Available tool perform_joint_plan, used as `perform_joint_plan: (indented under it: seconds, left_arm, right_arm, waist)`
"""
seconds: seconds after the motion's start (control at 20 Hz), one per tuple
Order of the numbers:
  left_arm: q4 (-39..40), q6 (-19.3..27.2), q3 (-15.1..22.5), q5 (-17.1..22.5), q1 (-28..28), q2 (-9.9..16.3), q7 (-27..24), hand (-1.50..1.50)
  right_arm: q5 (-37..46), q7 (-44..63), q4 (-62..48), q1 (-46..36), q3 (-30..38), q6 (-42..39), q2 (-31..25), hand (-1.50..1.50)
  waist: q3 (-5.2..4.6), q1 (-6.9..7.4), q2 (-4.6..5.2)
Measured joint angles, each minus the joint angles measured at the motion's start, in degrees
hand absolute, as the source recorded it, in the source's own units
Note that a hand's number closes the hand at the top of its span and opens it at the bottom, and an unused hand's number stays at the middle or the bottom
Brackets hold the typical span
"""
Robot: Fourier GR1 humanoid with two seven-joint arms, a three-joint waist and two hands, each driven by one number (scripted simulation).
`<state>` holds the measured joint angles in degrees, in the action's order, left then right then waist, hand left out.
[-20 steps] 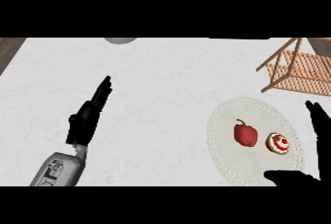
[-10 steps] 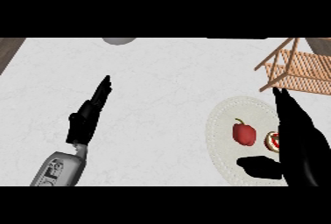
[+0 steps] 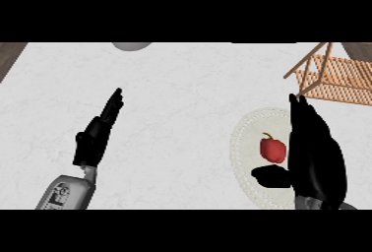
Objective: Pick the bell pepper from the placemat and place it in the tiered shelf
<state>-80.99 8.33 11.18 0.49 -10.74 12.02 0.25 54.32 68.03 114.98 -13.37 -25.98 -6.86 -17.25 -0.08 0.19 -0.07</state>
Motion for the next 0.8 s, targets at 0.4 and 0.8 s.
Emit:
perform_joint_plan:
  seconds: [0.4,0.8]
  left_arm:
    - [1.08,-1.50,-1.30,0.15,-1.19,0.00,-0.03,0.00]
    - [-1.46,-1.97,-1.54,-0.42,-0.02,-0.41,1.38,0.00]
  right_arm:
    - [5.43,-1.53,-3.44,0.23,1.81,-2.34,6.80,-1.50]
    - [10.62,-3.50,-6.93,1.82,4.21,-3.76,12.23,-1.50]
  waist:
    - [0.02,-0.21,0.03]
    - [0.06,-0.10,0.01]
